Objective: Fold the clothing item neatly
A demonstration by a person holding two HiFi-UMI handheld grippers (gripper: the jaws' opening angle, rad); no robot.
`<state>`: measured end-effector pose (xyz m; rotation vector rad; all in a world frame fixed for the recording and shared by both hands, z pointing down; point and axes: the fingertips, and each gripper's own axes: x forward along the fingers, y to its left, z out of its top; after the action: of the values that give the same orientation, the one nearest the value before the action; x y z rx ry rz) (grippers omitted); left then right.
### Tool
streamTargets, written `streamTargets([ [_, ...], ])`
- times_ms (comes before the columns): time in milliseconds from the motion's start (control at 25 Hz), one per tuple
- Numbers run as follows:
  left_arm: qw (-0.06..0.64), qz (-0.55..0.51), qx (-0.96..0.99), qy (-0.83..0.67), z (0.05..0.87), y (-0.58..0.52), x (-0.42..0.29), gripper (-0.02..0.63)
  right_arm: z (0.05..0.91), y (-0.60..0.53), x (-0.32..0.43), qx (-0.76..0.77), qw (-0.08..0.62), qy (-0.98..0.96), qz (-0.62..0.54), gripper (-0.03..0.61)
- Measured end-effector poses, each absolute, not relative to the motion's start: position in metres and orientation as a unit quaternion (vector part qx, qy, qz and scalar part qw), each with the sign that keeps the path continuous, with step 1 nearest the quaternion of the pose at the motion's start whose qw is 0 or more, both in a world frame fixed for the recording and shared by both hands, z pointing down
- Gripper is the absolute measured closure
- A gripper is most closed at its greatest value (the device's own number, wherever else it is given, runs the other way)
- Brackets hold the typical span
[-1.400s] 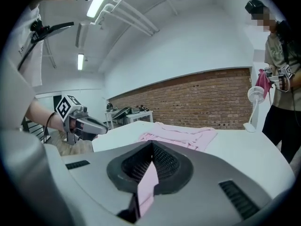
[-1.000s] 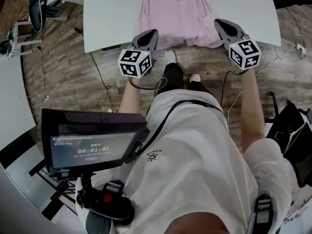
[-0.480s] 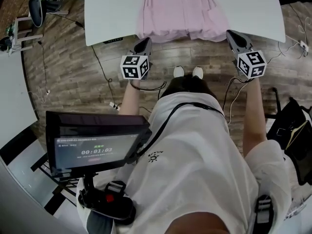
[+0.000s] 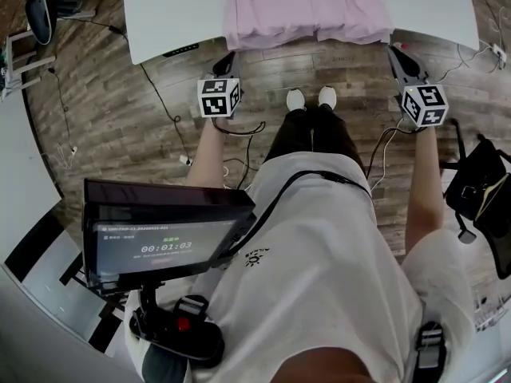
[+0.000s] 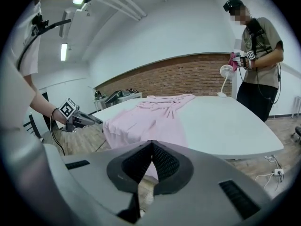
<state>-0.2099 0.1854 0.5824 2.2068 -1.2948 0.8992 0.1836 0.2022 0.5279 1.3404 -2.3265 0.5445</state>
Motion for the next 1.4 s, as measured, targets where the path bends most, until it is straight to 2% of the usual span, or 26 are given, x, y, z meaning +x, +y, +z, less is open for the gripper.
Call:
streamTargets([
  [280, 0.205, 0.357, 0.797, -0.443, 0.614, 0.196, -0.225, 0.611, 0.541, 0.214, 0.192, 0.510, 0.204, -0.811, 0.201, 0.575],
  [480, 0.214, 0.364, 0.791, -0.444, 0.650, 0.195, -0.228, 0.602, 0.583, 0.220, 0.205, 0.501, 0.225, -0.811, 0.201, 0.574],
  [640, 0.213, 0.385, 0.784, -0.438, 0.681, 0.194, -0.229, 0.473, 0.615, 0.223, 0.220, 0.497, 0.233, -0.810, 0.204, 0.571],
  [720, 0.210, 0.392, 0.781, -0.439, 0.696, 0.190, -0.232, 0.426, 0.631, 0.225, 0.228, 0.495, 0.243, -0.809, 0.204, 0.546],
  [1080, 0.176, 0.403, 0.783, -0.440, 0.733, 0.164, -0.249, 0.428, 0.696, 0.218, 0.242, 0.480, 0.276, -0.811, 0.189, 0.466],
  [1400, 0.150, 0.400, 0.807, -0.407, 0.751, 0.161, -0.245, 0.426, 0.726, 0.199, 0.244, 0.456, 0.287, -0.824, 0.175, 0.355],
])
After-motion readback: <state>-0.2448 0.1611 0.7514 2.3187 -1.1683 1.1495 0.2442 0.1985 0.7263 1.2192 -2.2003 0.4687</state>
